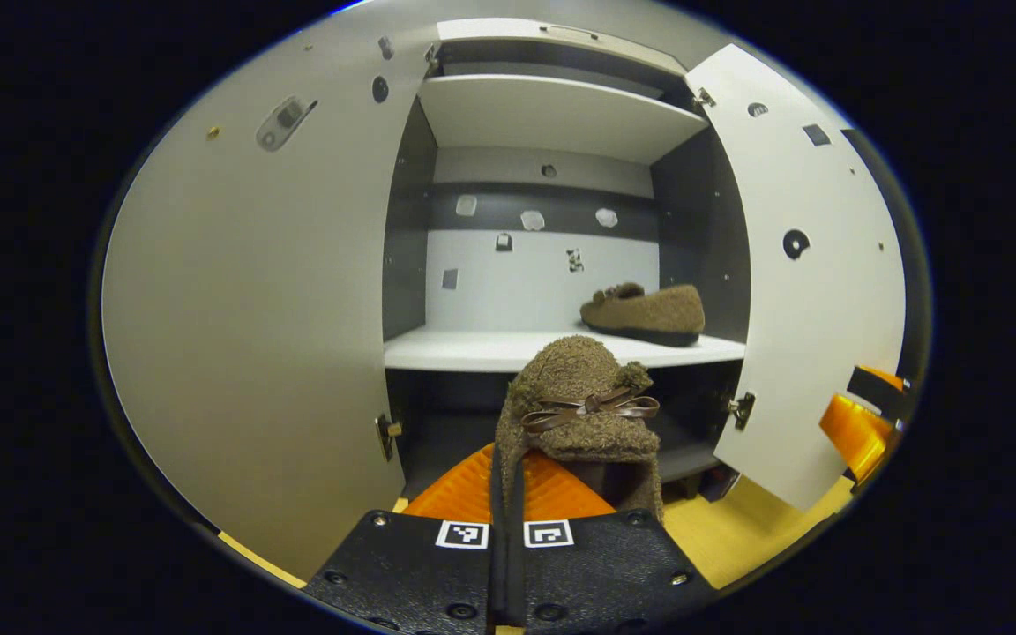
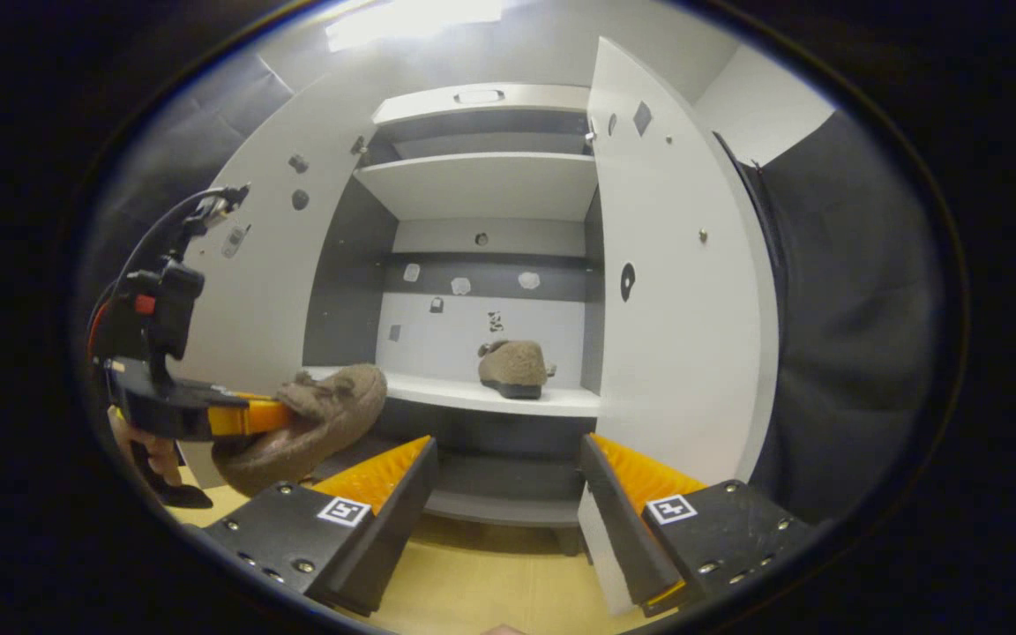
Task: Grab one shoe with the right hand and put it into the shoe cabinet, grab the other shoe with the left hand and put it into the shoe cabinet; then close the right door with the right hand and the left door with the left hand.
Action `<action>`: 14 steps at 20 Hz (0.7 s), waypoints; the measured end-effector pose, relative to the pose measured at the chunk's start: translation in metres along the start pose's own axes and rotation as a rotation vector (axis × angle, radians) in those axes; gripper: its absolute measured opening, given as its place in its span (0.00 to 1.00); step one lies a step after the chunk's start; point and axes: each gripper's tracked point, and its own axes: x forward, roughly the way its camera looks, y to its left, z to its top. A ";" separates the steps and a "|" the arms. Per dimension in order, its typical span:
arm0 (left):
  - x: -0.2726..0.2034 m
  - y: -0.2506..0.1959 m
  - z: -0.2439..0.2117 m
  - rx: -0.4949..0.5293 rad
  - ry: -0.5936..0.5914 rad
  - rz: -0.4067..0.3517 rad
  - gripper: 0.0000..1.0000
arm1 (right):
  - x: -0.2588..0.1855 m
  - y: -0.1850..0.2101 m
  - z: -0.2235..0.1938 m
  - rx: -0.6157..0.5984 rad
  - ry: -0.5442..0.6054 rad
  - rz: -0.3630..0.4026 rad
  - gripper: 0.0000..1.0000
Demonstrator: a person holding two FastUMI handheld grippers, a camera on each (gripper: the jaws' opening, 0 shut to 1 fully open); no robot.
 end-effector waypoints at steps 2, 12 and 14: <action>0.011 -0.002 0.033 -0.025 -0.042 0.013 0.00 | 0.000 -0.004 0.011 0.002 -0.019 0.005 0.98; 0.121 -0.012 0.165 -0.085 -0.210 0.063 0.00 | 0.001 -0.004 0.039 0.015 -0.072 0.066 0.98; 0.154 -0.021 0.167 -0.091 -0.190 0.046 0.00 | 0.000 -0.010 0.036 0.016 -0.067 0.054 0.98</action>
